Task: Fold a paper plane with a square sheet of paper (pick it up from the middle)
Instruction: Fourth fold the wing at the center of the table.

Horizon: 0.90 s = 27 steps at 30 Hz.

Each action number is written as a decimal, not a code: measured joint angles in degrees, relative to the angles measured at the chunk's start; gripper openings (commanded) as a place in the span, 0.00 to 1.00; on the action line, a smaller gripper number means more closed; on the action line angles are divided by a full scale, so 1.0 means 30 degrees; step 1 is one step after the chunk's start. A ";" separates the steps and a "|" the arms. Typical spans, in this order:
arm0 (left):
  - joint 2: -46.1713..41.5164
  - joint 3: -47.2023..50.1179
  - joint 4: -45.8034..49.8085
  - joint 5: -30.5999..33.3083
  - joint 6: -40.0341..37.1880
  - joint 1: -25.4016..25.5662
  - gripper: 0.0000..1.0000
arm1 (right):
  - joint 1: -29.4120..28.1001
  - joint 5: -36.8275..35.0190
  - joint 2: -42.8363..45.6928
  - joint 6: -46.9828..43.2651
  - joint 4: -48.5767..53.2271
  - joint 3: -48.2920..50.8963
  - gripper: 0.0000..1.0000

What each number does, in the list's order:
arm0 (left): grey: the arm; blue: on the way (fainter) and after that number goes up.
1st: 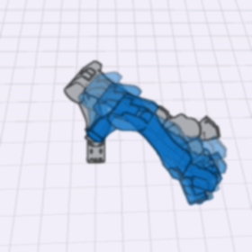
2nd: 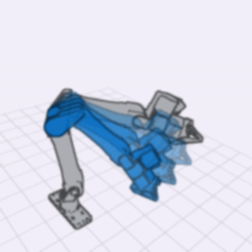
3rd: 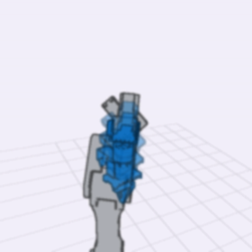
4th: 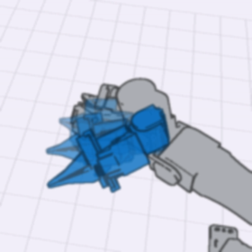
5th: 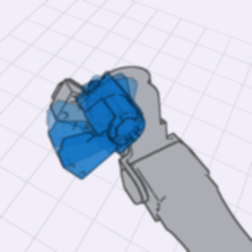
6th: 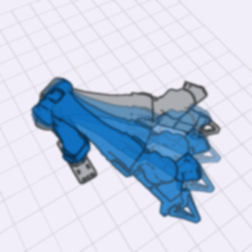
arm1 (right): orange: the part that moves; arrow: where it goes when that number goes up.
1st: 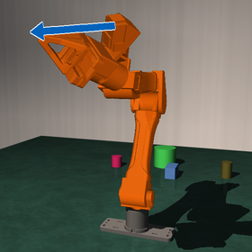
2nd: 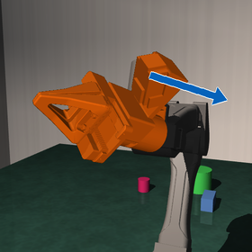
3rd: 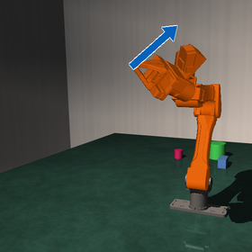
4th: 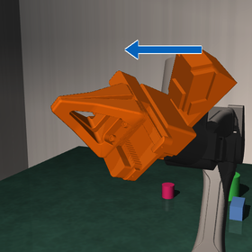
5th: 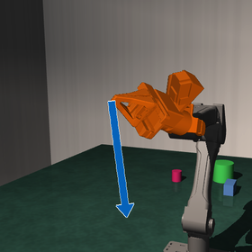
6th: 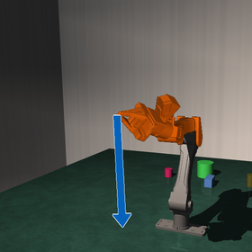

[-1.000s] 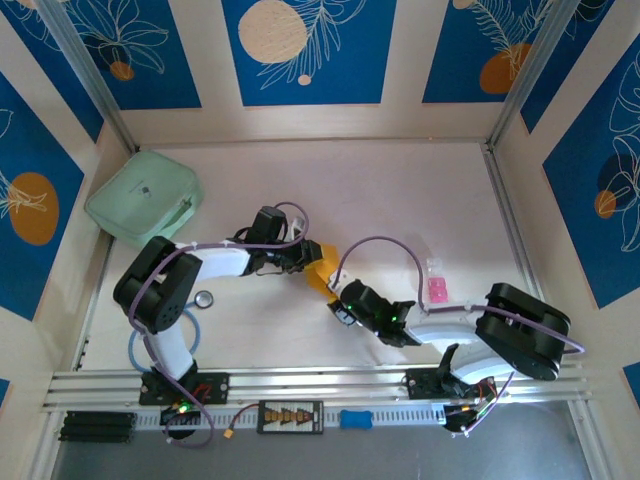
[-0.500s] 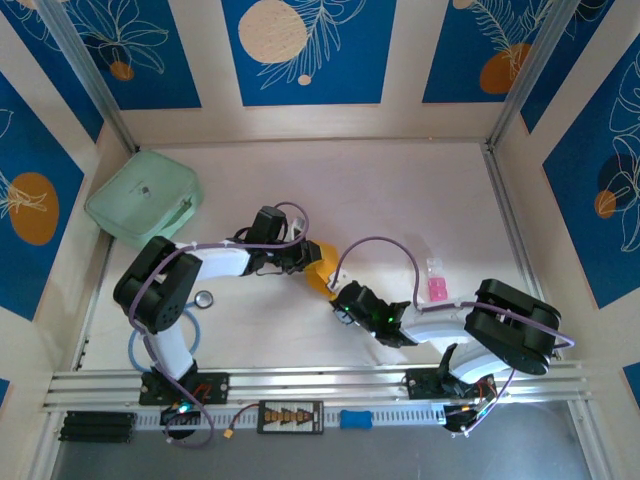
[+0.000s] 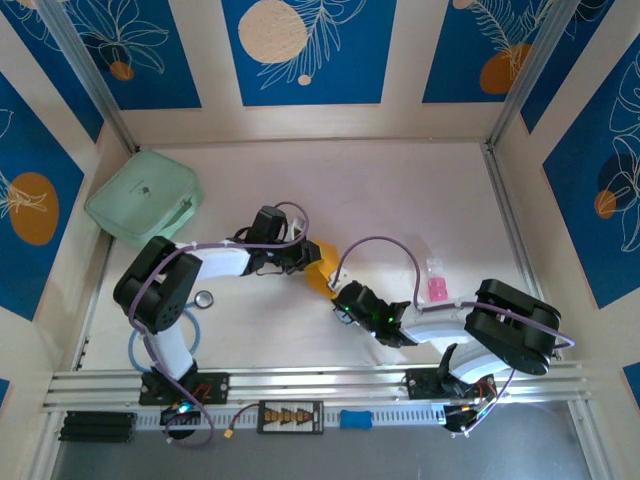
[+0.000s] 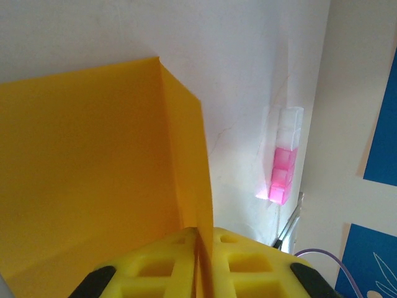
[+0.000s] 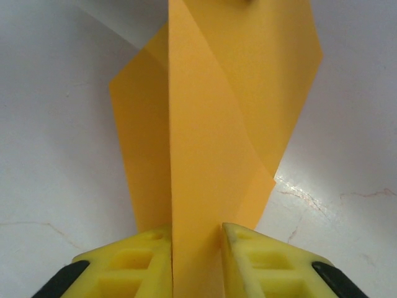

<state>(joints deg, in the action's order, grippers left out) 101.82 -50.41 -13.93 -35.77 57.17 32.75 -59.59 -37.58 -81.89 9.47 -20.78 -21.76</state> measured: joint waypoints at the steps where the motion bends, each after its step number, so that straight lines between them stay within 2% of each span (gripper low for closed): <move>1: 0.0000 0.0000 0.0000 0.0000 0.0000 0.0000 0.14 | 0.0007 0.0007 0.0000 0.0007 0.0007 0.0000 0.23; 4: 0.0000 0.0000 0.0000 0.0000 0.0000 0.0000 0.15 | 0.0029 0.0007 0.0007 0.0117 0.0015 0.0000 0.21; 9: 0.0000 -0.0007 0.0131 0.0015 0.0015 0.0000 0.33 | 0.0182 0.0087 0.0029 0.0219 0.0073 0.0000 0.14; 16: 0.0007 -0.0219 0.0860 0.0080 -0.0095 -0.0102 0.36 | 0.0685 0.0925 0.0240 0.0124 0.0146 0.0000 0.13; 18: 0.0015 -0.0284 0.1005 0.0095 -0.0160 -0.0131 0.33 | 0.0918 0.1399 0.0240 0.0124 0.0146 0.0000 0.13; 23: 0.0015 -0.0291 0.1450 0.0226 -0.0226 -0.0240 0.19 | 0.1260 0.2266 0.0240 0.0146 0.0146 0.0000 0.16; 27: 0.0015 -0.0306 0.1734 0.0306 -0.0226 -0.0262 0.12 | 0.1282 0.2601 0.0240 0.0153 0.0146 0.0000 0.18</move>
<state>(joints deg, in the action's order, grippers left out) 101.86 -51.33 -8.73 -34.85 56.49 31.97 -55.75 -29.78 -81.17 9.93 -20.34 -21.76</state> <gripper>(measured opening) 0.141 0.178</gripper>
